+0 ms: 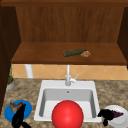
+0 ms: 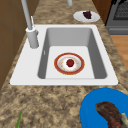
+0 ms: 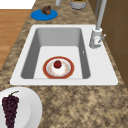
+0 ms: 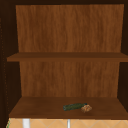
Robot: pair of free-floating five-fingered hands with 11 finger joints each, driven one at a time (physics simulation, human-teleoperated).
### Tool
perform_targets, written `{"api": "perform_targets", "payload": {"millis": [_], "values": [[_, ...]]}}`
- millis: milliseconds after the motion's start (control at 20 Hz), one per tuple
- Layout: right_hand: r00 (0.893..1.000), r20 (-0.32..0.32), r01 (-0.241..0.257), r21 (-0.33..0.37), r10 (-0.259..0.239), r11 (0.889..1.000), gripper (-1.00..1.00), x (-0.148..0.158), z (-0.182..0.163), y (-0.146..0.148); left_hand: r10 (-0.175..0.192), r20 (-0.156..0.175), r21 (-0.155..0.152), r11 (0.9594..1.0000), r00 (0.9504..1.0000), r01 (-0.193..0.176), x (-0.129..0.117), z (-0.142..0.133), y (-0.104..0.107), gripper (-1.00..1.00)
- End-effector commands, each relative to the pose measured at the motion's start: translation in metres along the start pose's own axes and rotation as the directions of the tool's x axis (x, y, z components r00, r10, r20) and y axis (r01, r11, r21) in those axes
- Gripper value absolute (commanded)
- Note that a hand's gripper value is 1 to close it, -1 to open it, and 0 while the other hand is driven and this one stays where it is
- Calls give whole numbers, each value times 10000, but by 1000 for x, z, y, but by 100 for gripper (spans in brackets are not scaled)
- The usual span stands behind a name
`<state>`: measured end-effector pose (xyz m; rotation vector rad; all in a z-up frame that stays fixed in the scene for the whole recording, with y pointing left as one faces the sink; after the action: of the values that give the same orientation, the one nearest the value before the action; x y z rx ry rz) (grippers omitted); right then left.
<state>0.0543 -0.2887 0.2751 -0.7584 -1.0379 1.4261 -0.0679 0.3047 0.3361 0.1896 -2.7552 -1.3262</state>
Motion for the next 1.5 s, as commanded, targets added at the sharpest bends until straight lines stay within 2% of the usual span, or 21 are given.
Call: {"api": "perform_targets", "payload": {"millis": [0, 400, 550, 800, 1000, 1050, 1200, 1300, 1450], "values": [[10000, 0, 0, 0, 0, 10000, 0, 0, 0, 0, 293, -1, -1033, 9942, 9996, -292, 10, -14, 5, -100], [10000, 0, 0, 0, 0, 10000, 0, 0, 0, 0, 338, -68, -1304, 9909, 9994, -344, 32, -37, 15, -100], [10000, 0, 0, 0, 0, 10000, 0, 0, 0, 0, 344, -224, -1554, 9871, 9992, -374, 37, -38, 14, -100], [10000, 0, 0, 0, 0, 10000, 0, 0, 0, 0, 342, -209, -1817, 9826, 9992, -374, 49, -47, 17, -100], [10000, 0, 0, 0, 0, 10000, 0, 0, 0, 0, 333, -215, -1819, 9826, 9992, -366, 56, -58, 21, -100], [10000, 0, 0, 0, 0, 10000, 0, 0, 0, 0, 354, -243, -1926, 9805, 9991, -394, 59, -58, 20, -100], [10000, 0, 0, 0, 0, 10000, 0, 0, 0, 0, 350, -224, -1918, 9807, 9991, -386, 65, -67, 24, -100], [10000, 0, 0, 0, 0, 10000, 0, 0, 0, 0, 320, -157, -1787, 9833, 9994, -343, 69, -77, 28, -100], [10000, 0, 0, 0, 0, 10000, 0, 0, 0, 0, 354, -156, -1817, 9826, 9993, -376, 76, -88, 33, -100]]}}
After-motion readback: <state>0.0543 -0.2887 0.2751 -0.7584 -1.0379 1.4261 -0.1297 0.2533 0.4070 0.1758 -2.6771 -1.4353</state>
